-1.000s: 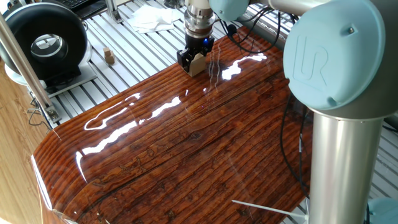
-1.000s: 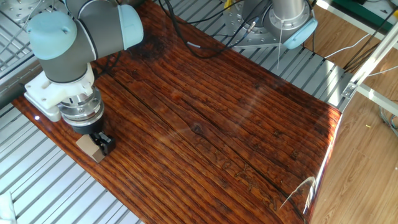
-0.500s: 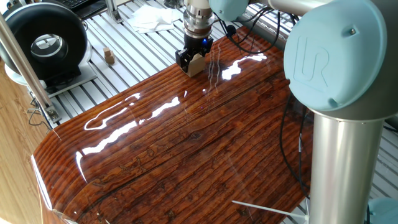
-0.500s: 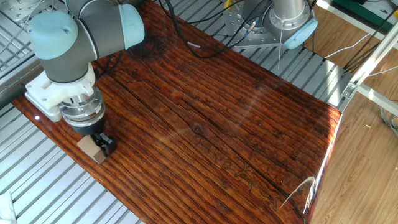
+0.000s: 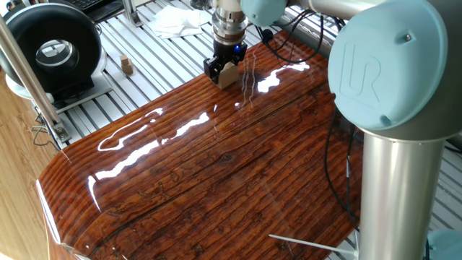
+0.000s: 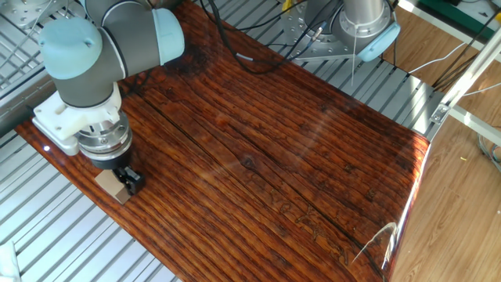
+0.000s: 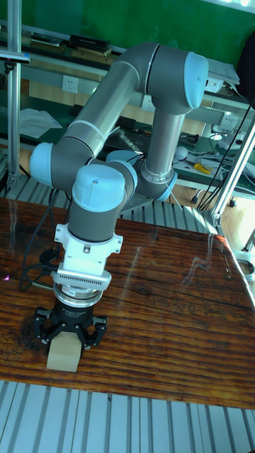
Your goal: Hold a small block with the gripper and sweep it from left to right on the table
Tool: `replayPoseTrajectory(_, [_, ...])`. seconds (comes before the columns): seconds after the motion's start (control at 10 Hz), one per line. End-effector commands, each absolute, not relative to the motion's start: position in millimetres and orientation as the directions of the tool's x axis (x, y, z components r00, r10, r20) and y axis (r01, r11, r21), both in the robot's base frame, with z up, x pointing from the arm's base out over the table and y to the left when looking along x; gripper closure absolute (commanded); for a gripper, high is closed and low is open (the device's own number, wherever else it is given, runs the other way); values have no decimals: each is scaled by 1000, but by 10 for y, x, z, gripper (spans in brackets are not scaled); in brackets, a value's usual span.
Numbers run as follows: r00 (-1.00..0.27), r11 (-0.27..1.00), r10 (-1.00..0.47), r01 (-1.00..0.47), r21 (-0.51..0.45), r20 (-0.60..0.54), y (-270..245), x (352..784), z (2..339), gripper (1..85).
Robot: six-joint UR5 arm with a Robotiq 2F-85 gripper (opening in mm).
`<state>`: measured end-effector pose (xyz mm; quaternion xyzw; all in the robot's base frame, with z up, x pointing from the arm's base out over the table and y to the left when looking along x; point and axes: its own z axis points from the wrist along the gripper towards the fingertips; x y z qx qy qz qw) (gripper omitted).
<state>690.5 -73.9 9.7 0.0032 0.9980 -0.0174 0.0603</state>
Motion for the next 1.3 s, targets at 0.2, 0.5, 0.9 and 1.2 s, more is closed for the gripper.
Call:
replayPoseTrajectory(0.2, [-992, 999, -4, 0, -33, -123, -801, 6904, 80, 847])
replayPoseTrajectory(0.5, [-992, 1000, -2, 0, -11, -125, -760, 6899, 68, 847])
replayPoseTrajectory(0.9, [-993, 996, -18, -28, 79, -121, -727, 6908, 112, 847])
replayPoseTrajectory(1.2, [-991, 998, -18, -26, 65, -131, -755, 6924, 83, 847])
